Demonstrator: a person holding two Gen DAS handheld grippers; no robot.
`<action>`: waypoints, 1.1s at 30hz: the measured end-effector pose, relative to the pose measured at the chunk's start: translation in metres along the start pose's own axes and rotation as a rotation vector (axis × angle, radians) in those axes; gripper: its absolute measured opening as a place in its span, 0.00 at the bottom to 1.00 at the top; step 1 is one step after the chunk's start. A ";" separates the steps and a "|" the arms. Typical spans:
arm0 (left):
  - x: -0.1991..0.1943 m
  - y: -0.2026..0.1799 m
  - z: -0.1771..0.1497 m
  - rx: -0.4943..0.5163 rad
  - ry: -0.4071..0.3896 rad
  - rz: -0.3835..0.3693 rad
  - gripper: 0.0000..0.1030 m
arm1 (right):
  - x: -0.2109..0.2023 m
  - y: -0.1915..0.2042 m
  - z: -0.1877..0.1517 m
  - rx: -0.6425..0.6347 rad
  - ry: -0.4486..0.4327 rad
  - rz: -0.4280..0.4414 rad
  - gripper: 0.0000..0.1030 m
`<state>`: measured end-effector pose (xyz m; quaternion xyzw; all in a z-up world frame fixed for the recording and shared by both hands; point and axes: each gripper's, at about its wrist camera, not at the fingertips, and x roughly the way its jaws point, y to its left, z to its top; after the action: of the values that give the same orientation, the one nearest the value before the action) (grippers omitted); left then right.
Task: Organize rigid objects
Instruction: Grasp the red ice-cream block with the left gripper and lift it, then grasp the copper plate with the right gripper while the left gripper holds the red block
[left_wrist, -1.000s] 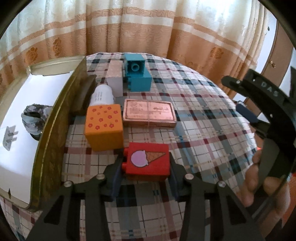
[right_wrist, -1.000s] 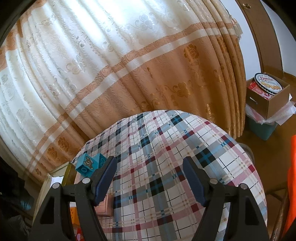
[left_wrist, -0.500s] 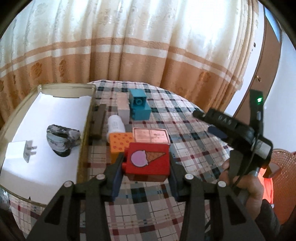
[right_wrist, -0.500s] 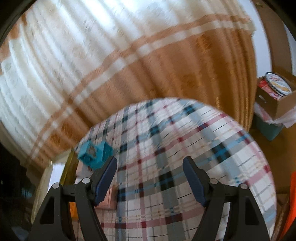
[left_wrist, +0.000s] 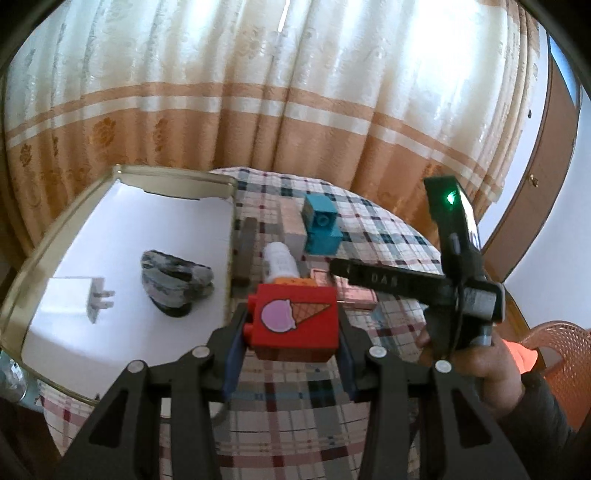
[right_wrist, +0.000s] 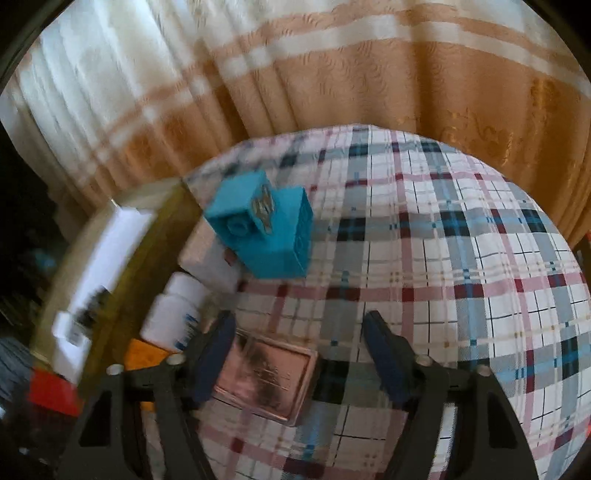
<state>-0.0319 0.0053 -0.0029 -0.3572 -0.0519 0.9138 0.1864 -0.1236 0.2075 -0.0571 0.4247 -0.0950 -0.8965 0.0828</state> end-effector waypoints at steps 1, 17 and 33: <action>0.000 0.003 0.001 -0.002 -0.001 0.004 0.41 | -0.002 0.003 -0.002 -0.018 0.006 0.010 0.61; -0.003 0.020 0.003 -0.048 -0.008 0.011 0.41 | -0.042 0.022 -0.032 -0.256 0.101 0.088 0.54; -0.012 0.028 0.008 -0.068 -0.027 0.042 0.41 | 0.006 0.046 -0.013 -0.592 0.156 0.145 0.65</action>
<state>-0.0378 -0.0250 0.0044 -0.3519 -0.0779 0.9199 0.1544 -0.1139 0.1601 -0.0585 0.4418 0.1467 -0.8416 0.2739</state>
